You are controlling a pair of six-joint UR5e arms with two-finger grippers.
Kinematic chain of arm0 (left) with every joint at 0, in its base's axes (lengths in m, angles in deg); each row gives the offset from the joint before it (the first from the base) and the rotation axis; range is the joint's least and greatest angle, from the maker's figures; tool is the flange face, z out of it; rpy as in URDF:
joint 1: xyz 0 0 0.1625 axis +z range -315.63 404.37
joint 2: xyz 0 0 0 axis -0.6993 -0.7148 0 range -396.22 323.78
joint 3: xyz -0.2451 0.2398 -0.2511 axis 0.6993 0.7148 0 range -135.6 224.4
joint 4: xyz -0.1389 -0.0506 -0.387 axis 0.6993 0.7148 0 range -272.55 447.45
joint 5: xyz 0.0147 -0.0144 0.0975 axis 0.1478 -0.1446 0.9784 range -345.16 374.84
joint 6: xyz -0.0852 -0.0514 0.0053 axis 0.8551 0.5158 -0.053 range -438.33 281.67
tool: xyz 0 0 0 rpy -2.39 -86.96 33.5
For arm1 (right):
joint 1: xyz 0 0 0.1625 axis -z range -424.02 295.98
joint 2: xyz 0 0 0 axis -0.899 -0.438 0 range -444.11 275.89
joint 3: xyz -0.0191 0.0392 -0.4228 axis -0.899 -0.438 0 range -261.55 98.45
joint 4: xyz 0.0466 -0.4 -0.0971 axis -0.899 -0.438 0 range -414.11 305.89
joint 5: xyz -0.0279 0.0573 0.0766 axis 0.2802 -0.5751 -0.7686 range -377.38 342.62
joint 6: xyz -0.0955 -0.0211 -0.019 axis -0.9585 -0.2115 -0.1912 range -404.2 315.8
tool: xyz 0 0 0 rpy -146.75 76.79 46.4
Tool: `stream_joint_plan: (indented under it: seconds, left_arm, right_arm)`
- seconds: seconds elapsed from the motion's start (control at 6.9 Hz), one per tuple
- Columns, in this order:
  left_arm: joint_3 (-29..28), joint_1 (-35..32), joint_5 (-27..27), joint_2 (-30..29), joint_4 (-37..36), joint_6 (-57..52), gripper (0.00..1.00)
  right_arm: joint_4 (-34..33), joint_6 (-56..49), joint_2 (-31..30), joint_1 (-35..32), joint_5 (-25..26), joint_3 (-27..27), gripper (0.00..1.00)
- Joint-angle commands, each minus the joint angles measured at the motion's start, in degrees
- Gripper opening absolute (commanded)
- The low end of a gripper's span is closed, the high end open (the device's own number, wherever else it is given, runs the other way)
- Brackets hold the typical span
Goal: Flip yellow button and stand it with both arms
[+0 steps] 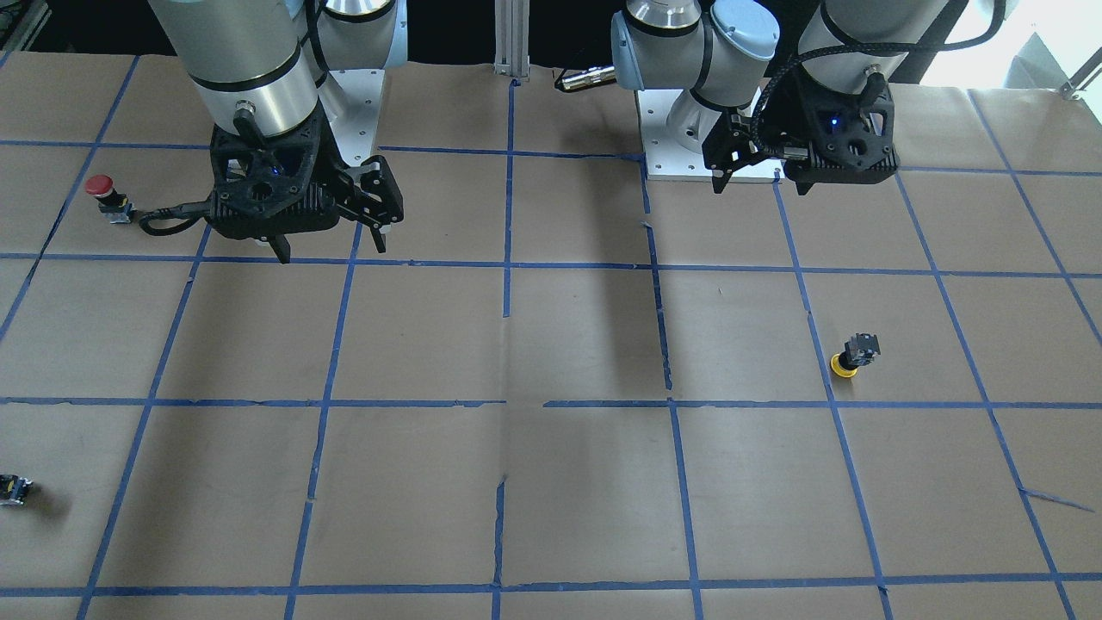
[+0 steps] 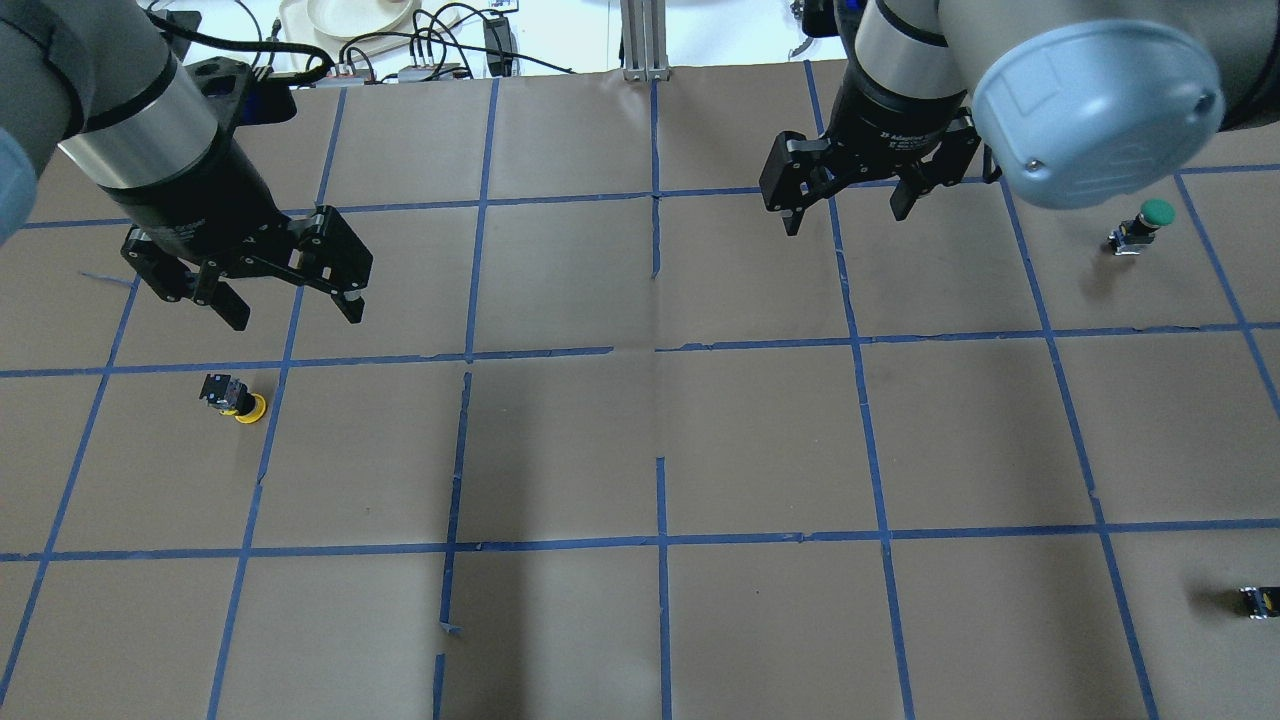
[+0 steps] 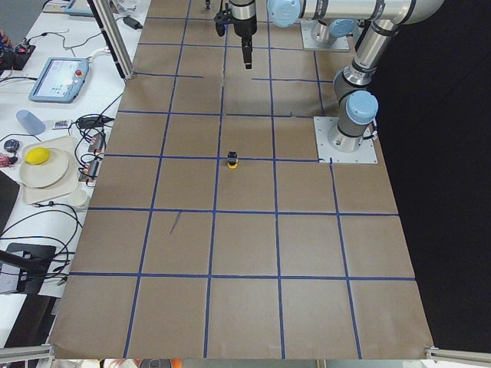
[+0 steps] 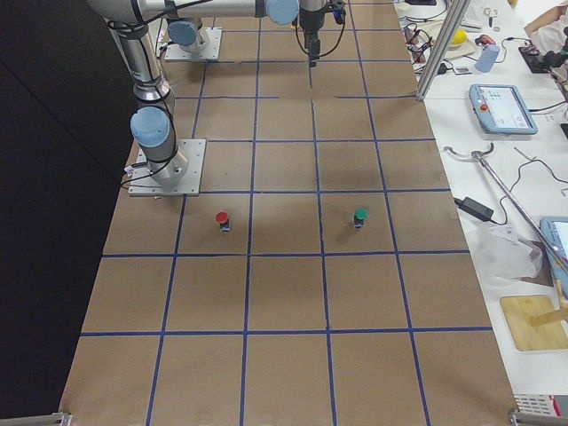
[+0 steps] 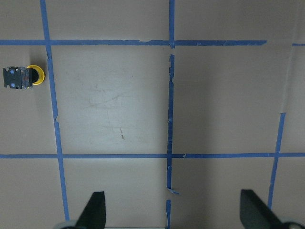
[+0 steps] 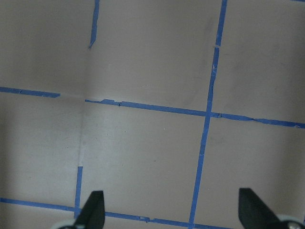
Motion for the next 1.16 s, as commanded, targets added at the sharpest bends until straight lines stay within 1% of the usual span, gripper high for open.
stream_joint_plan:
  seconds: [0.0, 0.29, 0.58, 0.72, 1.01]
  left_arm:
    - [0.08, 0.04, -0.04, -0.02, -0.03, -0.04, 1.0]
    - [0.08, 0.3, -0.13, 0.15, -0.11, -0.13, 1.0]
    - [0.86, 0.74, -0.57, -0.11, -3.43, -1.17, 1.0]
    - [1.13, 1.09, -0.22, 0.06, -3.45, -1.53, 1.0]
    - [1.22, 4.77, -0.74, -0.98, -3.89, -1.79, 1.0]
  right_arm:
    - [0.0, 0.0, -0.04, 0.0, 0.0, 0.0, 1.0]
    - [0.0, 0.0, -0.13, 0.0, 0.0, 0.0, 1.0]
    - [0.09, 0.0, -0.13, 0.0, 0.0, 0.0, 1.0]
    - [0.09, 0.0, -0.13, 0.0, 0.0, 0.0, 1.0]
    - [0.09, 0.0, -0.04, 0.0, 0.0, 0.09, 1.0]
